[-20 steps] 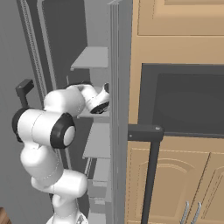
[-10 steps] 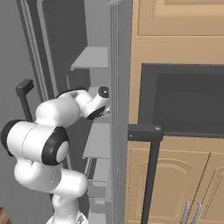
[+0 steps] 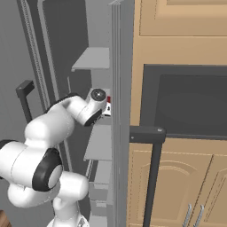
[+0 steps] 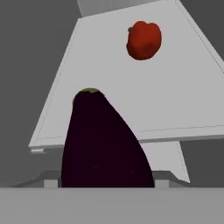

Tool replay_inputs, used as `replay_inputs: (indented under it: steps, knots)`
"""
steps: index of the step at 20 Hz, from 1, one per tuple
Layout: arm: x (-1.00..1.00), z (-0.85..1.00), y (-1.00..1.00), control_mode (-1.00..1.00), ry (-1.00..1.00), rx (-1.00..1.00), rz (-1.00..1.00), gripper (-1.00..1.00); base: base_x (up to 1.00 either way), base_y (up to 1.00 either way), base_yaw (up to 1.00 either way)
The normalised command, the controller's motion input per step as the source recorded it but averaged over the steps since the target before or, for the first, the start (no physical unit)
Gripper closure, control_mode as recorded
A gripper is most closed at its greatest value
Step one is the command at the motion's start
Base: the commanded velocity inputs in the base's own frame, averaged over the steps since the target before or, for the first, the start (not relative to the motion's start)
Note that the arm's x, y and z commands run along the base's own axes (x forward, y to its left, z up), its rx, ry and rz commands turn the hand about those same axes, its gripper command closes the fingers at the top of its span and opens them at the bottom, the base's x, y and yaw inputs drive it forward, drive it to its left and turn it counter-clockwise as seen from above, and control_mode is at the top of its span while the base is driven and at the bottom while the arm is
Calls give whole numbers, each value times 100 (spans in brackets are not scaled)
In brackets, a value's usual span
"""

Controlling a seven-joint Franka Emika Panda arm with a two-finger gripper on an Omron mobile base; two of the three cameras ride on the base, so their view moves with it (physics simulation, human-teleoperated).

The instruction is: Take the eggplant, cucumber, and bell pepper from the freezer and place them in the bowl on the counter.

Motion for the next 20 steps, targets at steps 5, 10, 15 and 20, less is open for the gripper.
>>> replay_inputs:
  steps: [5, 10, 15, 20]
  knots:
    - [-43, 26, 0, -100, 0, -2, -6, 100, 0, 0, 0]
    - [-44, 29, 0, -100, 0, -1, -6, 100, 0, 0, 0]
    - [-37, 46, 0, -100, 0, -3, -6, 100, 0, 0, 0]
    - [-54, 38, 0, -100, 0, -2, -6, 100, 0, 0, 0]
